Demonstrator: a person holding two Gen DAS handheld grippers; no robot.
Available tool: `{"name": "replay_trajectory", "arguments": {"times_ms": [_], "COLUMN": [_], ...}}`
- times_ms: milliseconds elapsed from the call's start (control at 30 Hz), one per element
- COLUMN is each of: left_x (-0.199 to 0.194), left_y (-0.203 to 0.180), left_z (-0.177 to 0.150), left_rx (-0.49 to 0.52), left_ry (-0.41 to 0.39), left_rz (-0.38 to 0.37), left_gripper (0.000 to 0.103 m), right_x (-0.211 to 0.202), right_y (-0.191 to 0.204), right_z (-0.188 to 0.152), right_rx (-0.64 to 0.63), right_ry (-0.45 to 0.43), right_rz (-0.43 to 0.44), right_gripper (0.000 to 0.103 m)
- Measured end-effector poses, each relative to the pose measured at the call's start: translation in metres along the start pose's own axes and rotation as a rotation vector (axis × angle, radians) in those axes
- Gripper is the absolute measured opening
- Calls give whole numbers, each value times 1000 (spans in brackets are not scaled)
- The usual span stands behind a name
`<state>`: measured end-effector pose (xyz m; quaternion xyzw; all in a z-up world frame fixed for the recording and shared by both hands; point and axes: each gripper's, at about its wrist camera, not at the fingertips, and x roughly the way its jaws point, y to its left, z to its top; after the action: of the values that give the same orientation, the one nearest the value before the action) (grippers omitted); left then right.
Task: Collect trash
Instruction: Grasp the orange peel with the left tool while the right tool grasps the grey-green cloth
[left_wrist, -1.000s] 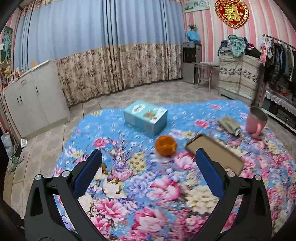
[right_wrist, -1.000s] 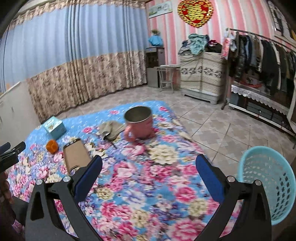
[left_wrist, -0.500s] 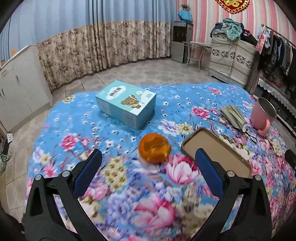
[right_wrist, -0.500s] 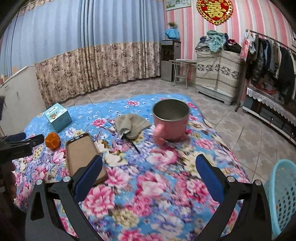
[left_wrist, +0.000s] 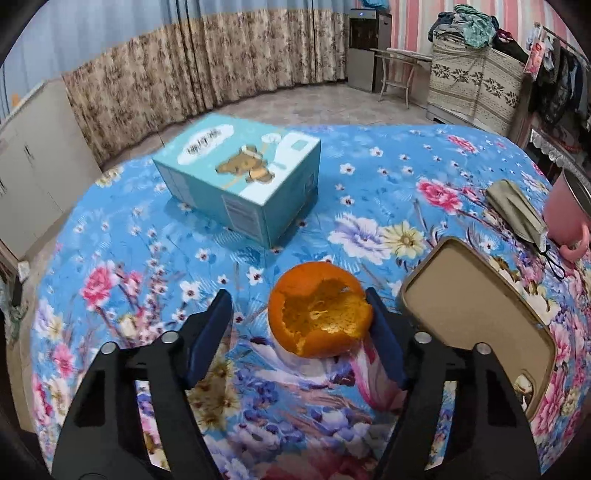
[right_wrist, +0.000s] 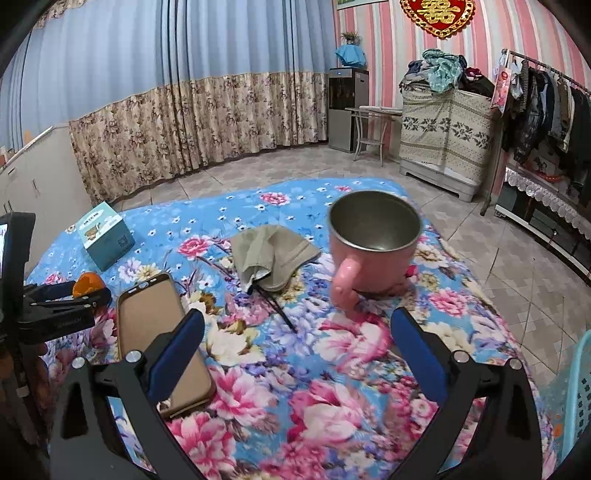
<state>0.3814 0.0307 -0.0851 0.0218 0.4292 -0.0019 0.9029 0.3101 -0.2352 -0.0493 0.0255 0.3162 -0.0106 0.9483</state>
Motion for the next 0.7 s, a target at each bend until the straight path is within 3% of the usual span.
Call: {"name": "replay_trajectory", "arguments": {"times_ms": [67,267,367,433,500,633,700], "left_x": [1,-1,-7,-9,-10,-11,-9], "left_y": [1,9,16,22,30,44,49], "left_z": [1,3,3,4,6,11,10], "left_rx": [-5,-5,-1,-16,-43,-65,-81], "left_ry": [-2,-21,-45,-50,-54,-73,-70], "left_rz": [-15,-71,-60,-55,-65,-36,-30], "left_gripper": [64,40,37,37,37,37,37], "right_x": [5,23,37,48,59,75,83], "right_y": [8,37,45,45,48,51,53], "right_z": [1,17,26,30,33,36,37], "right_rx": [-15,-80,-92,-88,-107,-126,-130], "right_ry": [3,-1,17,33,65,113,142], "right_rz": [0,2,-31,-38,-45,-33,-21], "right_gripper": [98,98,97,91,77,64,49]}}
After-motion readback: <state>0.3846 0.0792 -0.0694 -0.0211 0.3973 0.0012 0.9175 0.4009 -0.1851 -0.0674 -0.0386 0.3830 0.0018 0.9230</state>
